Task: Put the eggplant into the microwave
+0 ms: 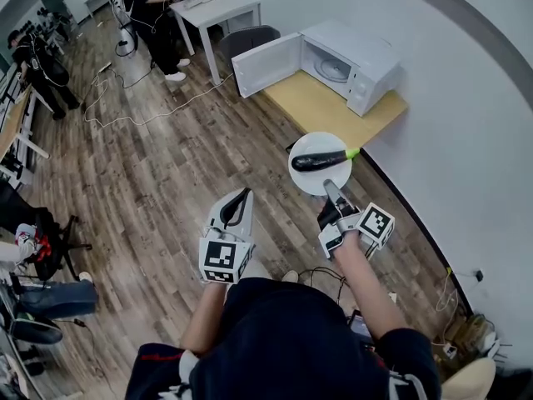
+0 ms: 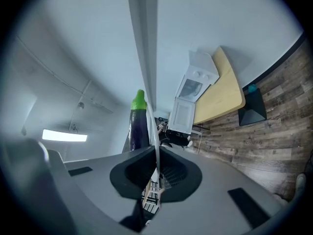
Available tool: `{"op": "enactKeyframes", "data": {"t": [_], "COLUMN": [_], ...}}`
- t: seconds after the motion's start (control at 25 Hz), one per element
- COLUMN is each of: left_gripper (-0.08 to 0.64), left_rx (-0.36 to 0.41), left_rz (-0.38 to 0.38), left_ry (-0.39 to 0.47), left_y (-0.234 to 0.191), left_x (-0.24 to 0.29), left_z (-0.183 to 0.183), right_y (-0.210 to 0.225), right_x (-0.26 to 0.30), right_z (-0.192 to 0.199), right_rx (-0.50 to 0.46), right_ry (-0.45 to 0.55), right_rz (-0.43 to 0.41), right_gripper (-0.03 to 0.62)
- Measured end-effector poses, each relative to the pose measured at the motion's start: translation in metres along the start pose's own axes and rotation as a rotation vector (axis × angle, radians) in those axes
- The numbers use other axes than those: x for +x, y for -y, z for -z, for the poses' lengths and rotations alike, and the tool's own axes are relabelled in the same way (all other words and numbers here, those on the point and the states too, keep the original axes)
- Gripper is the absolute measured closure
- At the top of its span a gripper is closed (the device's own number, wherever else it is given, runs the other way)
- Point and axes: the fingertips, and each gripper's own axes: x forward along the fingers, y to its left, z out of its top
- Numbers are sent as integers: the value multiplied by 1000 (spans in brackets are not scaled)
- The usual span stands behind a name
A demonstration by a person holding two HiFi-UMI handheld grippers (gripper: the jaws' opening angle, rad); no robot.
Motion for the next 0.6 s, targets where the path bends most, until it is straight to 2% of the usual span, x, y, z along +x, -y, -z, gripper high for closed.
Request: {"op": "enactKeyframes", "data": {"t": [0.2, 0.6], "left_gripper": [546, 546], "left_rx": [3, -16], "left_rz": [-7, -6], "left_ry": [0, -7], "left_y": [1, -24], "left_x": [6, 37], "left_z": [0, 7], "right_y": [7, 15], "right_x": [3, 40], "right_z": [-6, -14], "right_rx": [19, 68], "right_ry": [-1, -8], "right_rz": [4, 4], "right_gripper": [568, 568]}}
